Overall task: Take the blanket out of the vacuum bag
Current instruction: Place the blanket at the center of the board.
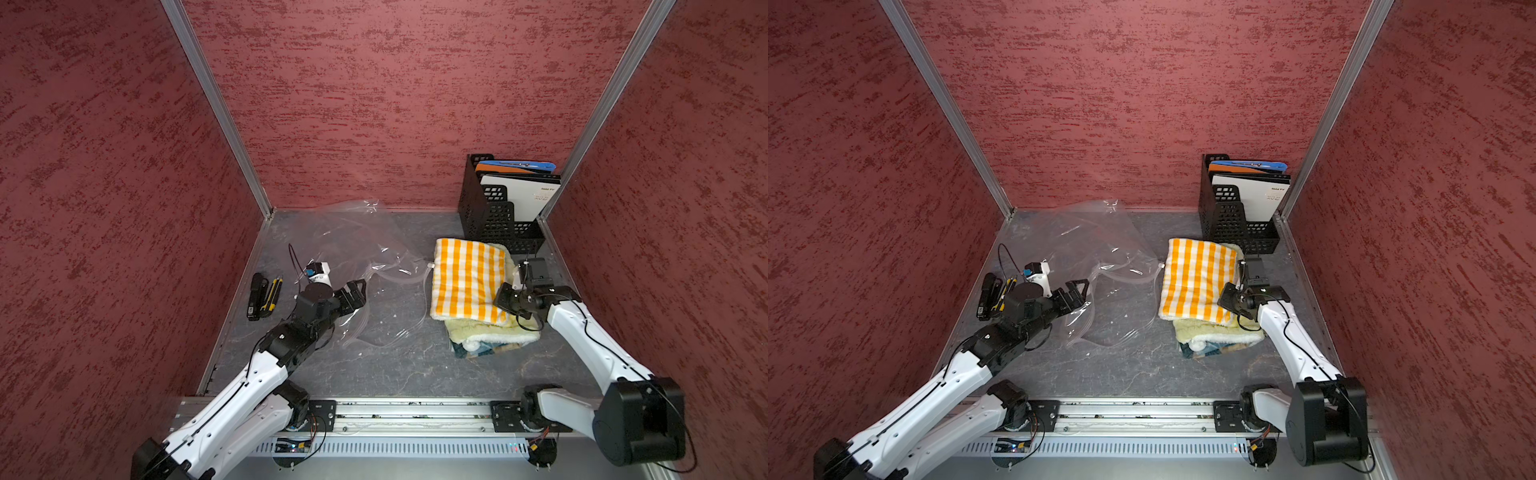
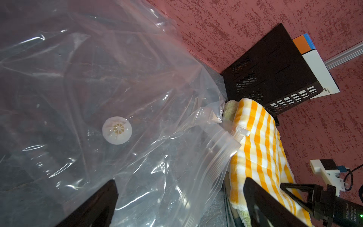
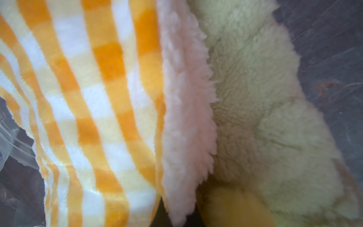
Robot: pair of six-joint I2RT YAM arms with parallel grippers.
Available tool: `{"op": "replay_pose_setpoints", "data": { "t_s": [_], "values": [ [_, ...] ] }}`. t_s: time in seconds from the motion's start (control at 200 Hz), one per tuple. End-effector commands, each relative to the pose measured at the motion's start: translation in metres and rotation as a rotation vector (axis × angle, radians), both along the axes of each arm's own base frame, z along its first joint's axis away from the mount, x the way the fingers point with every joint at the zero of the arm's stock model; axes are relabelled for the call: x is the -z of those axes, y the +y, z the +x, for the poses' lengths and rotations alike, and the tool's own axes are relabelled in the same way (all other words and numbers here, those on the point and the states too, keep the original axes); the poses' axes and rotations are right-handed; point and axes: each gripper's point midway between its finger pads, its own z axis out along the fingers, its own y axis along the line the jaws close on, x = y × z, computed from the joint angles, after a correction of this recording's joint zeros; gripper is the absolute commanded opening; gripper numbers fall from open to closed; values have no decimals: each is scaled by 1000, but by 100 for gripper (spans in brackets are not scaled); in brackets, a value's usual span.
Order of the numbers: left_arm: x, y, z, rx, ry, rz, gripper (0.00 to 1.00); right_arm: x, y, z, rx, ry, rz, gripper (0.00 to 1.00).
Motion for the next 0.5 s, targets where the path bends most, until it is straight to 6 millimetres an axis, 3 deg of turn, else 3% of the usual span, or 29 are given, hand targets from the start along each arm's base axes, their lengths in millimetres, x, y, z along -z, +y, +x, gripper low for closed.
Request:
{"op": "replay_pose_setpoints", "data": {
  "t_s": [0.0, 0.125, 0.22, 0.361, 0.426, 0.496],
  "values": [
    [4, 18, -11, -42, 10, 46, 100, -24, -13, 9, 59, -89, -12, 0],
    [-4, 25, -12, -58, -12, 39, 100, -47, -22, 15, 77, -144, -20, 0],
    [-7, 24, -11, -48, -10, 39, 100, -52, -27, 20, 84, -142, -29, 0],
    [-8, 20, -8, -36, -8, 33, 100, -34, -21, 17, 83, -89, 23, 0],
    [-5, 19, -7, -35, -7, 31, 100, -24, -16, 12, 76, -66, 50, 9],
    [-3, 18, -7, -33, -7, 28, 100, -18, -9, 6, 56, -56, 89, 12]
  ]
}}
